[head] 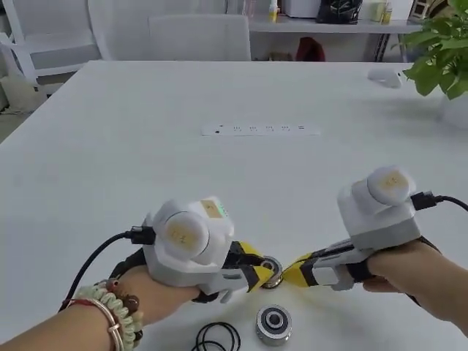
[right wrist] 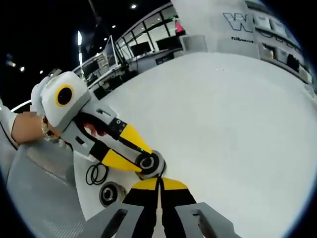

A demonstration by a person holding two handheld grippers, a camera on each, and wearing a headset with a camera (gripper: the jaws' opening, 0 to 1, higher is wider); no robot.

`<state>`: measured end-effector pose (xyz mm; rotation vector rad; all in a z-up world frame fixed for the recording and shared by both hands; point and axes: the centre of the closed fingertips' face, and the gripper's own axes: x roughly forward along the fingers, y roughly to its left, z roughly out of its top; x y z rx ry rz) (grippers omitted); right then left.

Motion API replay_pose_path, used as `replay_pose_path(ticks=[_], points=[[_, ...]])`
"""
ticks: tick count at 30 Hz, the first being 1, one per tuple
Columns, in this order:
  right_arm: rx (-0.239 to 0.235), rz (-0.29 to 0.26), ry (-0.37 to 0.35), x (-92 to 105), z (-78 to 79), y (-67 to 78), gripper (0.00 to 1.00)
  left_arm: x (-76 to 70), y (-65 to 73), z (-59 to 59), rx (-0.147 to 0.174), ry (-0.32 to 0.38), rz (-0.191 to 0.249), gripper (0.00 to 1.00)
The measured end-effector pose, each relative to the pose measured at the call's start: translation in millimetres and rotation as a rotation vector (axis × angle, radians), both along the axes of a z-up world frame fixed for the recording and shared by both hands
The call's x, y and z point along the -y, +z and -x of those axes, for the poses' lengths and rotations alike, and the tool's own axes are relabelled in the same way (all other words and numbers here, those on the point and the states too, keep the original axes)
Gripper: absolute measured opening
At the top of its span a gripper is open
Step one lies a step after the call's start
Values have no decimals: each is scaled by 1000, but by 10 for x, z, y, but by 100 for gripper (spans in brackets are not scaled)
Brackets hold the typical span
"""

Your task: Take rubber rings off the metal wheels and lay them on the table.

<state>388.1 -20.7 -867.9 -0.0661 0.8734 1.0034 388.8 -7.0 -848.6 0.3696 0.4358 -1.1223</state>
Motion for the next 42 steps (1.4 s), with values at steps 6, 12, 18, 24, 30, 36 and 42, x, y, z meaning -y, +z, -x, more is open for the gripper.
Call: replay_pose_path(ticks=[6, 12, 18, 24, 30, 36, 42], points=[[-20, -58, -45, 8, -39, 81, 0, -2, 2, 13, 1, -5, -5, 13], [-85, -126, -75, -34, 7, 148, 0, 2, 2, 32, 4, -11, -9, 13], [-143, -186, -115, -13, 8, 148, 0, 5, 1, 32, 4, -11, -11, 13], [-198, -240, -167, -55, 22, 172, 0, -6, 1, 18, 10, -7, -4, 13], [-206, -246, -164, -97, 60, 194, 0, -11, 3, 15, 8, -3, -5, 13], [-221, -263, -168, -125, 84, 215, 0, -13, 3, 14, 9, -1, -3, 13], [-215, -262, -156, -150, 97, 237, 0, -15, 3, 13, 9, 0, 7, 13]])
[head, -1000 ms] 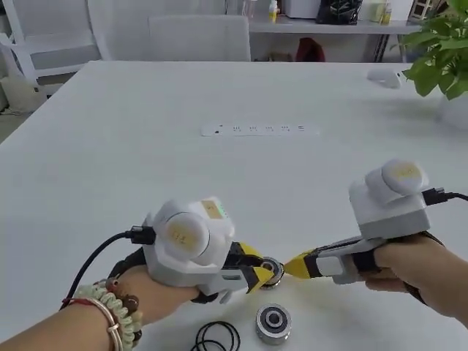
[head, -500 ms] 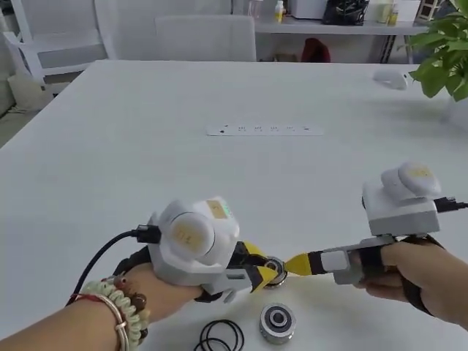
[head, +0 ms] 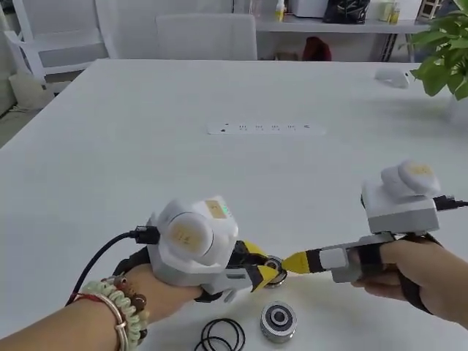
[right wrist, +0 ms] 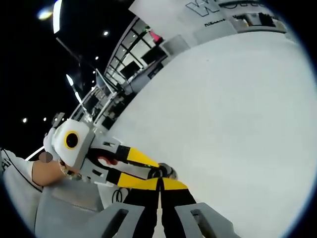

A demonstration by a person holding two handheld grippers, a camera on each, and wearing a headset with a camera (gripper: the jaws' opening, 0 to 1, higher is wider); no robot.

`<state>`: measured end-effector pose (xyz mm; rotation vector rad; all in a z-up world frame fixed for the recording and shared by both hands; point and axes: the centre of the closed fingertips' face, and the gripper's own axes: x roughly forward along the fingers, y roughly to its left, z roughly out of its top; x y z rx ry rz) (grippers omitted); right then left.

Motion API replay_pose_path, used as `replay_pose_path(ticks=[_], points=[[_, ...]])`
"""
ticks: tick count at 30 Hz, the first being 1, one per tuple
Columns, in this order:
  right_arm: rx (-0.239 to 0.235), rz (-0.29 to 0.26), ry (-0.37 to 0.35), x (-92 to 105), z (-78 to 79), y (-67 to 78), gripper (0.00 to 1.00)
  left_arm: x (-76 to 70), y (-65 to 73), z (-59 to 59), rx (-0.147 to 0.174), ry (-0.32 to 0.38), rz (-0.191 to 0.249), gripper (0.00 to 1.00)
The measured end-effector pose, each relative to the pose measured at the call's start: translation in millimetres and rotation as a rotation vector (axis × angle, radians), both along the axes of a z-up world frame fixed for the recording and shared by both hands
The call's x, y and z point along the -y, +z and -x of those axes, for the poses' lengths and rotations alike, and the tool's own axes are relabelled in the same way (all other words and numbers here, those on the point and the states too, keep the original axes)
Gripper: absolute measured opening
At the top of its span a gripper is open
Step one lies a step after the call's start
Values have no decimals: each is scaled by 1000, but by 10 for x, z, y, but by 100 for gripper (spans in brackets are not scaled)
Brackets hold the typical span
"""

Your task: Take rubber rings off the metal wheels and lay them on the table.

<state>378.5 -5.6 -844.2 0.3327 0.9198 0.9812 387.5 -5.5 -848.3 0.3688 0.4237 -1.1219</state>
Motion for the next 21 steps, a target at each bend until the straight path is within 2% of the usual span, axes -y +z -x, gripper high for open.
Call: replay_pose_path(ticks=[8, 13, 21], points=[[11, -8, 19, -45, 4, 14, 0, 0, -3, -3, 5, 5, -4, 13], [2, -18, 15, -26, -14, 21, 0, -2, -4, -5, -4, 15, -3, 13], [-1, -40, 34, -82, 16, 68, 0, -1, -3, 10, 0, 10, -7, 13]])
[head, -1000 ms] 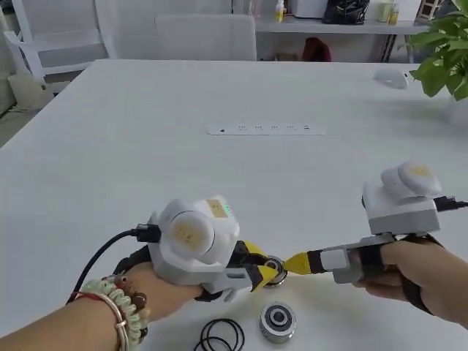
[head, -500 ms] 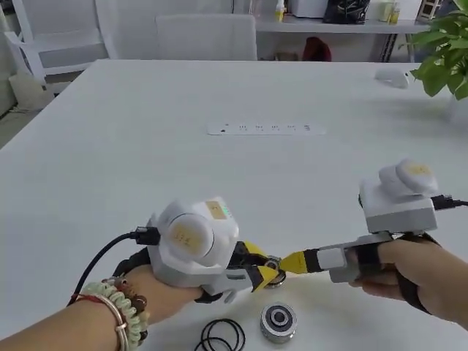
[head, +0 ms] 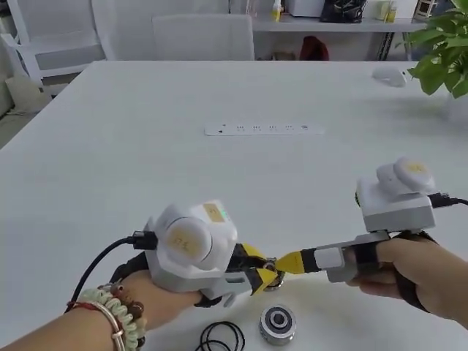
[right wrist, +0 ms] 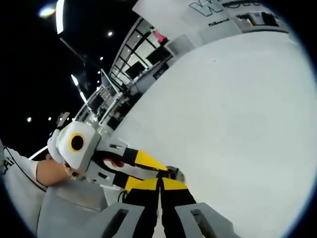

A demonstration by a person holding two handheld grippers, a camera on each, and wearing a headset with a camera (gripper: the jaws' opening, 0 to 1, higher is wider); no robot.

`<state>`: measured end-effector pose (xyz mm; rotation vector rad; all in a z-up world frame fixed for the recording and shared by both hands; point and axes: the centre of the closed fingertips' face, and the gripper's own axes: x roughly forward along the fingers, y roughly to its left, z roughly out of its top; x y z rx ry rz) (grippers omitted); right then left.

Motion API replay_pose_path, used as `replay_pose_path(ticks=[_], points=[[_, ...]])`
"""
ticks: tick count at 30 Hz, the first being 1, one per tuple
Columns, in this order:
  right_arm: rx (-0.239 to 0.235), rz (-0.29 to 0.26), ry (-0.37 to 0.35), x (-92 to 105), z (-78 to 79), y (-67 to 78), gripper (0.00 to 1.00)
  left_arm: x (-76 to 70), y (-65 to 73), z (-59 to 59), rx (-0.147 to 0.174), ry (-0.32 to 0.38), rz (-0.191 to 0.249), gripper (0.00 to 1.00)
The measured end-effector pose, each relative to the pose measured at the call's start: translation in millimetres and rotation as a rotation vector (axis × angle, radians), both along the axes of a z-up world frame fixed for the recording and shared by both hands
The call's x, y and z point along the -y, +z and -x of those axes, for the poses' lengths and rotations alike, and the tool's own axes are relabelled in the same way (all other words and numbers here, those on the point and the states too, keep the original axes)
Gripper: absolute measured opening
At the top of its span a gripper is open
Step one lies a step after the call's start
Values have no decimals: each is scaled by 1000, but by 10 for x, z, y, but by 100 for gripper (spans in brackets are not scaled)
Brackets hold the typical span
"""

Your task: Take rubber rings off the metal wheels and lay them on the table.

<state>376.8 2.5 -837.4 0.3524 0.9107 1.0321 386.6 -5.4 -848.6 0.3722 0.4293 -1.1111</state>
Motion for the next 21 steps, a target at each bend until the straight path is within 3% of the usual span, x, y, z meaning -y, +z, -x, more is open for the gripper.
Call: replay_pose_path(ticks=[10, 13, 21], points=[[18, 11, 16, 4, 3, 4, 0, -2, 0, 0, 0, 8, 3, 14], [17, 27, 3, 21, -14, -15, 0, 2, -1, 6, 15, 8, -1, 14], [61, 43, 45, 18, -25, -1, 0, 3, 1, -1, 9, 8, 5, 14]])
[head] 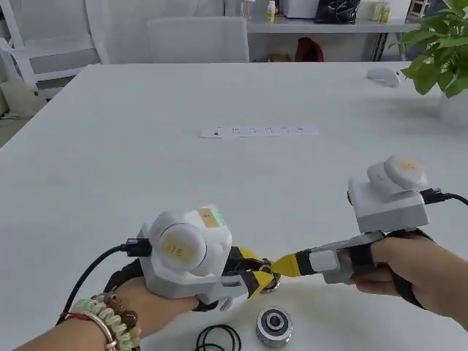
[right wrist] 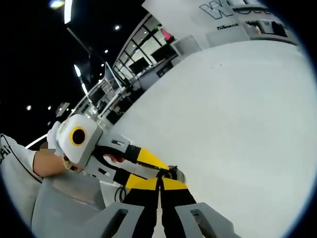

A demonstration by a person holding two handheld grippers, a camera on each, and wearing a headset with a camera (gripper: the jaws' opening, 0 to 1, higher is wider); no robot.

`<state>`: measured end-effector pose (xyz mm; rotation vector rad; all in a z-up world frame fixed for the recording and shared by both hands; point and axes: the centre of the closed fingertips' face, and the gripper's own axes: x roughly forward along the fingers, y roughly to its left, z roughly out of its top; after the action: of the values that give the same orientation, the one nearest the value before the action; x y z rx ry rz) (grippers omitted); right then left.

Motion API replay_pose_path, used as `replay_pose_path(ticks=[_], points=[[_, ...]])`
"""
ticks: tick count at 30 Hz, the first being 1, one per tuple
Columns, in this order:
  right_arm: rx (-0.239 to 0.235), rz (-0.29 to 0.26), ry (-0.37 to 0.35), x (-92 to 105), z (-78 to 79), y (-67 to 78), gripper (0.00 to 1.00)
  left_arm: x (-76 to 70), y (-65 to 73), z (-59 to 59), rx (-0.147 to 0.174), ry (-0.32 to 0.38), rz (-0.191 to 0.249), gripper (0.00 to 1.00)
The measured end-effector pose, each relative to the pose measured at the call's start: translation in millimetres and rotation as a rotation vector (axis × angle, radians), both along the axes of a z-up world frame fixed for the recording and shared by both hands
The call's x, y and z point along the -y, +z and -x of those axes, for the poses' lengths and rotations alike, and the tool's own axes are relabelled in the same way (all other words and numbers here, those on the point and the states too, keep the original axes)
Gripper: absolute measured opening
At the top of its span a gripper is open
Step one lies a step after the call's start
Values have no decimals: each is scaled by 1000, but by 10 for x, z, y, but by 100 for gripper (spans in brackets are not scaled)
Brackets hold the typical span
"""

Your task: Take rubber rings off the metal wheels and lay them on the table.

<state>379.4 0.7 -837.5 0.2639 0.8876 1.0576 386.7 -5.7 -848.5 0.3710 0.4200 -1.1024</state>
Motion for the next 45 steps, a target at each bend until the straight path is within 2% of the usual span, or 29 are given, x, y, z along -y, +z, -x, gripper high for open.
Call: replay_pose_path(ticks=[8, 9, 13, 17, 23, 26, 28, 31, 38, 41, 45], points=[[-10, -42, 24, -18, 32, 67, 0, -4, -1, 5, -2, -14, 5, 14], [-13, -61, 25, -18, 30, 96, 0, -5, 0, 6, -2, -15, 4, 14], [-18, -65, 13, -1, 36, 112, 0, -8, 3, 4, -1, -14, 2, 14], [0, -34, 1, 6, 33, 96, 0, -4, 2, 1, -2, -10, -2, 14], [-17, -8, -44, 61, 4, 52, 0, -6, 11, 7, -1, -14, -30, 14], [-18, -4, -60, 82, -13, 50, 0, -10, 33, 13, 5, -25, -22, 15], [-22, 7, -64, 95, -14, 28, 0, -17, 63, 26, -13, -31, -3, 16], [-28, 16, -71, 110, -22, 9, 0, -38, 119, 6, -13, -26, 12, 22], [-7, -8, -113, 155, -101, 99, 0, -122, 341, -67, 28, -11, 55, 28], [9, 0, -145, 202, -165, 106, 0, -155, 426, -100, 8, 11, 81, 34], [17, -13, -164, 230, -200, 156, 0, -183, 485, -94, 25, 1, 80, 38]])
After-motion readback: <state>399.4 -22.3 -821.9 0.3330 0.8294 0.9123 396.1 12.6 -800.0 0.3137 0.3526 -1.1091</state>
